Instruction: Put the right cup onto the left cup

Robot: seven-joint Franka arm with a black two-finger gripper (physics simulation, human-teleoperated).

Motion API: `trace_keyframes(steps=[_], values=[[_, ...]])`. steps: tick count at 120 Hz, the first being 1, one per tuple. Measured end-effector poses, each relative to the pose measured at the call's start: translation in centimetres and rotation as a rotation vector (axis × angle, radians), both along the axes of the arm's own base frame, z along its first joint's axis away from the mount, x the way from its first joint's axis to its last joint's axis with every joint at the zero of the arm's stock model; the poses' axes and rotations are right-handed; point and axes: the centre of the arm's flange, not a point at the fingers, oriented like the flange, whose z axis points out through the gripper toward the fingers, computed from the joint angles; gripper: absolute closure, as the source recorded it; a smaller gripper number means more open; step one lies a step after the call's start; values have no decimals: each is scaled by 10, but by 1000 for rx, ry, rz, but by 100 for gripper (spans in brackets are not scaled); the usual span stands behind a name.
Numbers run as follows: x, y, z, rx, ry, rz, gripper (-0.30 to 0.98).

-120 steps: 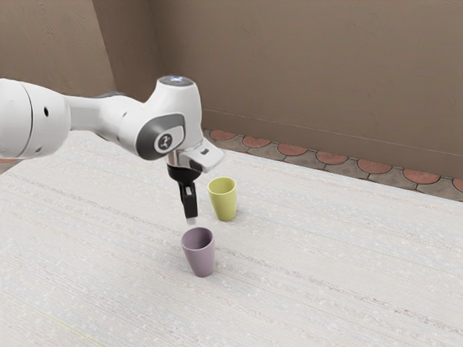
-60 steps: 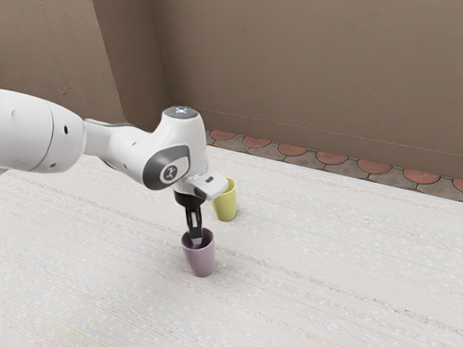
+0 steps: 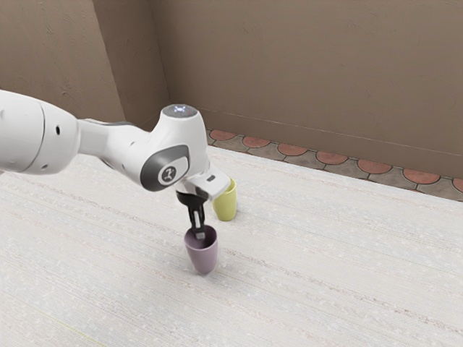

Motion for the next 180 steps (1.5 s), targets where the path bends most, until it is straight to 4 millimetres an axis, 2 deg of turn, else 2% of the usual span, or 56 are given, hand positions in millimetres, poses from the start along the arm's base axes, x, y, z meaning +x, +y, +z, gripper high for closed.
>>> trace_keyframes(steps=[19,34,72,80,99,121,152,168,180], values=[[1,-3,36,40,-71,-27,78],[14,4,71,100,-128,-45,78],[61,40,161,224,-220,-17,78],[67,49,171,212,-211,8,78],[81,65,162,155,-160,35,79],[104,65,161,119,-161,-5,79],[145,65,126,94,-168,-95,79],[153,58,108,75,-173,-149,79],[157,54,103,70,-182,-185,79]])
